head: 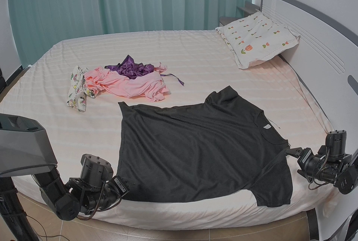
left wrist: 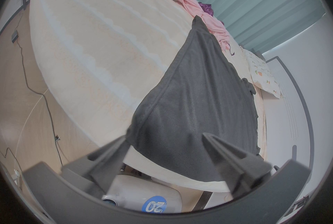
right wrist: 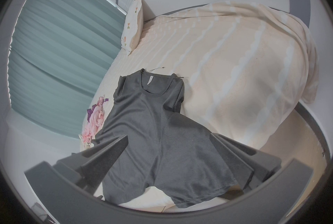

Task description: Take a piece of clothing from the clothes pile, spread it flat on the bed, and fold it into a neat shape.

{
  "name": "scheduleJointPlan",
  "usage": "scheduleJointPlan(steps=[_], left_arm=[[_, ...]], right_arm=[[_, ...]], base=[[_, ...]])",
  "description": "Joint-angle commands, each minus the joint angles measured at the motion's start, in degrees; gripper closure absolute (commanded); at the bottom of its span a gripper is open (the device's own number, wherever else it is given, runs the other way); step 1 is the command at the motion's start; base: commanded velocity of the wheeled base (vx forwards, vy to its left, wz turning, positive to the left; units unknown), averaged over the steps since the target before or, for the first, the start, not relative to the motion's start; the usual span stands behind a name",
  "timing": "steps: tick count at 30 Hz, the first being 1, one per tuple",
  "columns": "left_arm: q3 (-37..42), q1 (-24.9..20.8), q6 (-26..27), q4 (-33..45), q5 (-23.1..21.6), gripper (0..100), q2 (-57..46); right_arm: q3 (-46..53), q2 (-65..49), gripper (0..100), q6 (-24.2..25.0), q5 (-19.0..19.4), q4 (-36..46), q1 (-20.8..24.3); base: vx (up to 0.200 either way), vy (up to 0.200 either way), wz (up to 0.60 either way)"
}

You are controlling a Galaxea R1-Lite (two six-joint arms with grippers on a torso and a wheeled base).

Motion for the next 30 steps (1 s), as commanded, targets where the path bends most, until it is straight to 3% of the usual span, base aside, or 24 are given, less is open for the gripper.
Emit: scheduleJointPlan(steps=[1,10,18,23,25,30], left_arm=[[1.1,-0.03,0.2,-0.91,-0.03,100,1.71],[3.56,0.59,0.37,-0.47,0.67,100,-1.63],[5.67,2.7,0.64,-0.38,0.76,100,-4.44],[6.55,3.31,0.72,-0.47,0.76,100,-4.44],[7.17,4.02,0.81,-0.56,0.85,100,-4.71],[7.25,5.69,0.99,-0.82,0.93,100,-4.79]], right_arm=[[2.0,0.32,0,-4.44,0.01,-0.01,-0.78],[8.16,4.71,0,-21.05,1.51,0.17,-6.23],[11.93,9.55,0,-32.04,12.32,-0.09,-8.78],[11.93,10.16,0,-33.88,14.96,-0.01,-10.45],[11.93,10.25,0,-33.88,18.03,-0.01,-10.45],[11.14,11.04,0,-34.5,18.82,-0.09,-10.19]], base=[[0.0,0.0,0.0],[0.0,0.0,0.0],[0.0,0.0,0.0],[0.0,0.0,0.0],[0.0,0.0,0.0],[0.0,0.0,0.0]])
